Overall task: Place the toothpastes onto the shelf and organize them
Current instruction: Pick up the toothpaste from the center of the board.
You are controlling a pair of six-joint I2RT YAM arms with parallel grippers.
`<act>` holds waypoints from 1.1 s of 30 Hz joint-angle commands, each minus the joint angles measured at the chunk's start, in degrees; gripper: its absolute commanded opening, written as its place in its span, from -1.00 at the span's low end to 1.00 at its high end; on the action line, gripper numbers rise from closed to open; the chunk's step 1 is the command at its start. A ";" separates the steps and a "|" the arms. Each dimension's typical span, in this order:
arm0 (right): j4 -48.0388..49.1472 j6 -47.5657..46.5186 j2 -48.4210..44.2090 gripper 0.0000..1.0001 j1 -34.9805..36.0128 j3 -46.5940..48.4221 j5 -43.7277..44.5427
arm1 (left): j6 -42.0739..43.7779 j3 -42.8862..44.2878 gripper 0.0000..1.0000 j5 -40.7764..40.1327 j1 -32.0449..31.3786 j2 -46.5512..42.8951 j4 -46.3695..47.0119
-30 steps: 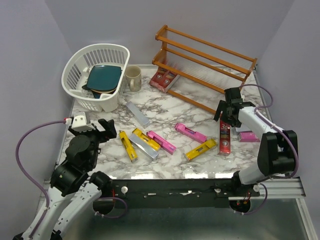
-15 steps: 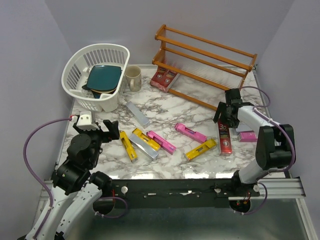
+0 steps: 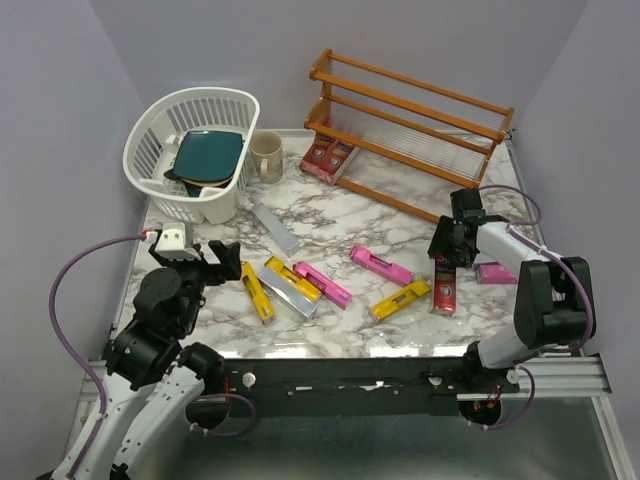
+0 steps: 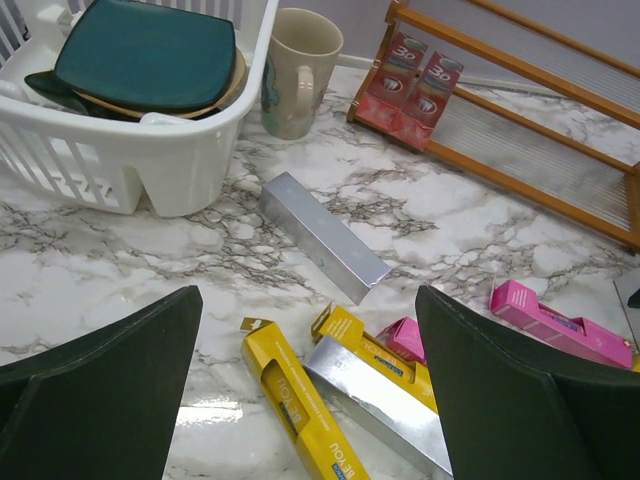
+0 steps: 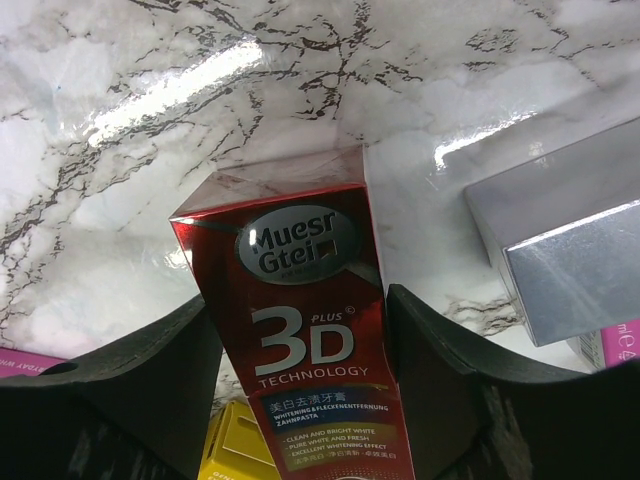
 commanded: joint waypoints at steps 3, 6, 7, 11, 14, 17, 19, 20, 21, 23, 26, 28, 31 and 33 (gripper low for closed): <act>1.02 2.04 2.16 0.41 -0.23 -0.12 -3.47 | 2.13 -1.12 0.98 6.50 0.35 2.10 2.71; 1.02 2.12 2.87 0.38 -0.23 -0.56 -3.65 | 2.66 -0.41 0.98 9.31 0.35 5.09 2.27; 1.02 2.30 2.78 0.34 -0.14 -0.91 -3.74 | 2.74 -0.24 0.98 10.20 0.35 5.71 2.27; 1.02 4.23 0.86 0.25 -0.14 -3.10 -3.21 | 2.22 0.82 0.98 15.29 0.35 9.83 2.88; 0.94 5.99 -2.48 0.18 -0.23 -4.34 -2.43 | 0.21 1.43 0.98 18.90 0.26 12.82 2.98; 0.06 8.27 -7.57 0.08 -0.23 -5.57 -0.76 | -2.17 1.00 0.98 22.67 -0.27 14.85 4.63; -0.65 10.03 -11.87 0.02 -0.14 -6.44 -0.23 | -4.81 0.38 0.98 23.30 -2.02 15.38 6.13; -1.00 10.64 -13.20 0.01 -0.23 -6.62 0.13 | -5.51 -0.06 0.98 22.95 -3.16 15.90 7.88; -1.35 11.08 -14.43 0.00 -0.23 -6.88 0.22 | -6.65 -0.67 0.98 22.25 -4.21 16.26 8.68; -2.14 12.67 -17.95 -0.06 -0.23 -7.33 1.09 | -7.27 -0.85 0.98 21.11 -8.33 17.66 10.35; -2.85 13.46 -22.07 -0.17 -0.14 -8.29 1.10 | -7.89 -0.68 0.98 15.93 -15.09 20.29 12.72; -3.28 13.99 -23.23 -0.22 -0.14 -8.73 0.66 | -7.63 -1.38 0.98 12.06 -18.97 21.88 15.18; -4.07 14.34 -25.34 -0.23 -0.23 -9.17 -1.71 | -5.97 -2.26 0.98 7.24 -26.09 26.01 20.98; -4.86 14.60 -27.09 -0.24 -0.14 -9.35 -3.82 | -2.81 -2.26 0.98 5.38 -31.09 29.87 25.55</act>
